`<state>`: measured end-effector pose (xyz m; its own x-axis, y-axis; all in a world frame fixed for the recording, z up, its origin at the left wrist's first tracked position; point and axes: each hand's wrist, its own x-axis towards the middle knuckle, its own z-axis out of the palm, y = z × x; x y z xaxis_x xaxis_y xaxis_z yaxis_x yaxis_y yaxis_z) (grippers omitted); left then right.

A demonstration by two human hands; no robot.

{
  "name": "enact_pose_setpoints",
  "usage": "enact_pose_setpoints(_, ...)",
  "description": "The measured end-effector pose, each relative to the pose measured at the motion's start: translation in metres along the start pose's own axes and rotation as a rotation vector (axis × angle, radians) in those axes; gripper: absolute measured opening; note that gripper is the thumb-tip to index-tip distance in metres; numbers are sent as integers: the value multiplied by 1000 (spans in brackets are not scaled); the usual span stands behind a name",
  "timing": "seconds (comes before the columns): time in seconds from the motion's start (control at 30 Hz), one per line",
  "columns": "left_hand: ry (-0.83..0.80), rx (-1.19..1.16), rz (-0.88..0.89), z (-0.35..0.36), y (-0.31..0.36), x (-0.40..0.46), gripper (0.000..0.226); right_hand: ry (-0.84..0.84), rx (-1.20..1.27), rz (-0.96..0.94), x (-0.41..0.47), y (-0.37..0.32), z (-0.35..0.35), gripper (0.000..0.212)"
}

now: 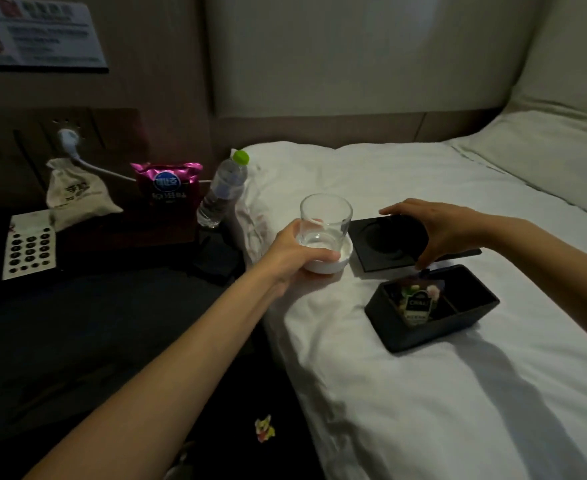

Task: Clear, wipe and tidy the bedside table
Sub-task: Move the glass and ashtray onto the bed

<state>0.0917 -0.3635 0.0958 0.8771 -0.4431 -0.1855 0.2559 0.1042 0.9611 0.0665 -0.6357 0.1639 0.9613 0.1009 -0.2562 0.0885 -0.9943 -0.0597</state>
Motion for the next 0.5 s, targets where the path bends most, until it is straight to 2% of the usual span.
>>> enact_pose_setpoints(0.1, -53, -78, -66, 16, -5, 5, 59, -25, -30, 35, -6, 19, 5, 108)
enact_pose_setpoints(0.27, -35, 17, -62, 35, -18, 11, 57, -78, 78, 68, -2, 33, 13, 104)
enact_pose_setpoints(0.5, -52, 21, -53, 37, -28, 10, 56, -252, 9, 88, 16, 20, 30, 101)
